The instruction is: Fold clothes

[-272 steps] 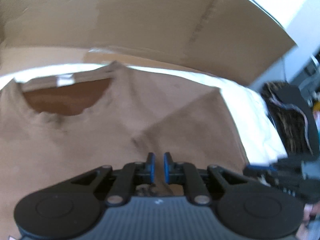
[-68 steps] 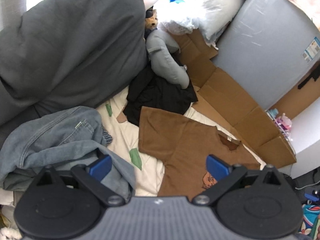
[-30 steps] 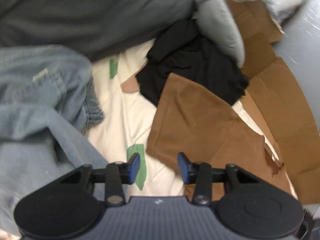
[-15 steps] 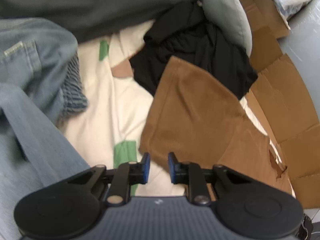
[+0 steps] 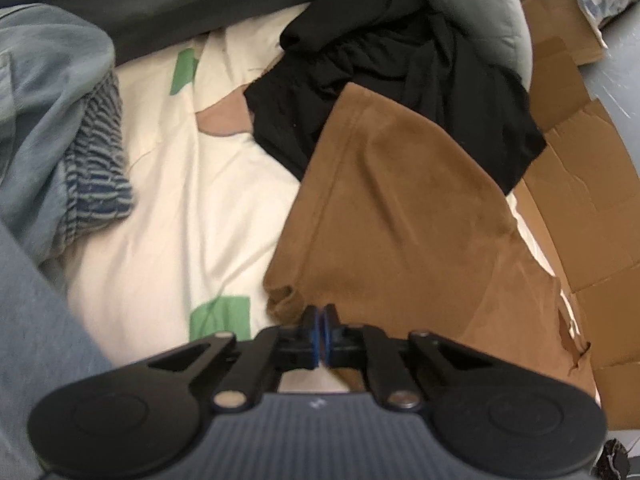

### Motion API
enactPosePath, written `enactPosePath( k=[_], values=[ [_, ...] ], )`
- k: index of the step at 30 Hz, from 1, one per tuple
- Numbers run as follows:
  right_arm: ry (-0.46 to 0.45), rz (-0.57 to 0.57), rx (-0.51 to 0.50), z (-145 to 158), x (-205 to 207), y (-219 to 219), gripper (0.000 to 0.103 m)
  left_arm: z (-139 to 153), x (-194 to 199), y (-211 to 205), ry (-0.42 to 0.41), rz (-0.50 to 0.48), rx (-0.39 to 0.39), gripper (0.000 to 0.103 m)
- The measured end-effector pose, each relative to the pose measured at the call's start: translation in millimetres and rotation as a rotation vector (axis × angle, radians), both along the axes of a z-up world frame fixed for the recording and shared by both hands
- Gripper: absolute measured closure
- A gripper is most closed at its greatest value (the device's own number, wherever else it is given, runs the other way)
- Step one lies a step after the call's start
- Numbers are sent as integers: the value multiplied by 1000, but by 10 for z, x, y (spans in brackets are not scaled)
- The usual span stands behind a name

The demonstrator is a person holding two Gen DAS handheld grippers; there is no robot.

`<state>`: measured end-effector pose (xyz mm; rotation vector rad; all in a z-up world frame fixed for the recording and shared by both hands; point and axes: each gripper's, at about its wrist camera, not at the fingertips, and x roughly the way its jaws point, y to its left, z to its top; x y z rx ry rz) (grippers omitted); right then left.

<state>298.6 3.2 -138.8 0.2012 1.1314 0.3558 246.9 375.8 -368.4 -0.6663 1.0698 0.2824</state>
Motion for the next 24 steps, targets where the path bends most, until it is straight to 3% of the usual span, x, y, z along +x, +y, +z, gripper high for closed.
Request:
enactPosePath(
  k=[9,19,24],
  values=[
    [-3,23,-8,20,-14,94,15,31,-2,73,13,-14,10,100],
    [1,18,-34,3,-31,58,15,222,-400,191,-22,79,-31,96],
    [6,15,-31,-2,-29,40,15,115,-353,136,-12,66,-32,96]
  ],
)
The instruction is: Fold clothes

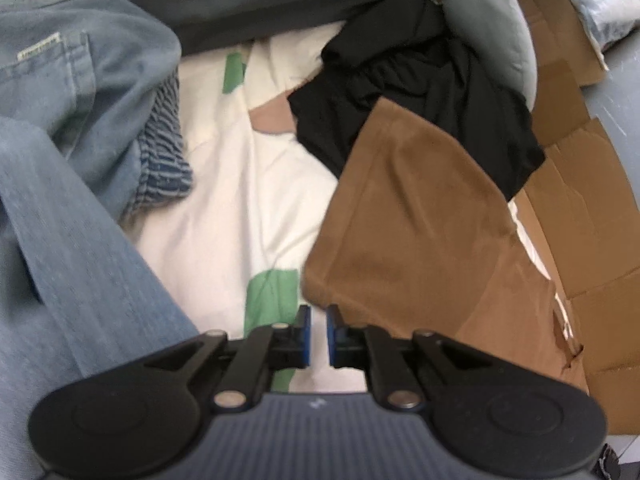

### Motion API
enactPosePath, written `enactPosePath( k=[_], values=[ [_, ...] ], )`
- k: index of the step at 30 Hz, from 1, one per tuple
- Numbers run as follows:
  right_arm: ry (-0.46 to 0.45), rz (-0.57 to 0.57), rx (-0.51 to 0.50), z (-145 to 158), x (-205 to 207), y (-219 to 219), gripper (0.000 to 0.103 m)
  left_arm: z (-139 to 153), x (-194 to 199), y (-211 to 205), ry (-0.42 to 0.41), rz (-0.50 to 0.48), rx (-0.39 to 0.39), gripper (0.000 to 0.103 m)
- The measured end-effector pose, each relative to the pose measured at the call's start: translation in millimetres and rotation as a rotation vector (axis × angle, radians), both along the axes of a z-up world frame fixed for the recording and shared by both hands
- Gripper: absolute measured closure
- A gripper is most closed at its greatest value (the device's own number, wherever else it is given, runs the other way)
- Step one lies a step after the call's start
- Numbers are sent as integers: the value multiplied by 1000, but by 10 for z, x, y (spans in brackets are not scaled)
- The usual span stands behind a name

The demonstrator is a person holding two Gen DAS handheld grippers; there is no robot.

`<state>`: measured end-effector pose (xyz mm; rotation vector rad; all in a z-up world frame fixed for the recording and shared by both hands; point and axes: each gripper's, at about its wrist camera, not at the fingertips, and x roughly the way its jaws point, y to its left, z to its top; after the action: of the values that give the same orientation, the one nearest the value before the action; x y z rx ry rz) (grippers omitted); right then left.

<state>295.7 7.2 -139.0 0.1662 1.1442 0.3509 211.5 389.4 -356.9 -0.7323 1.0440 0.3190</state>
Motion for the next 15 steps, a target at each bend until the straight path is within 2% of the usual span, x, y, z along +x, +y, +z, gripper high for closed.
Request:
enactPosePath(
  k=[15],
  values=[
    [19,-2,-13,-85,58,-38,15,-130,45,83,-54,135,-107,96]
  ],
)
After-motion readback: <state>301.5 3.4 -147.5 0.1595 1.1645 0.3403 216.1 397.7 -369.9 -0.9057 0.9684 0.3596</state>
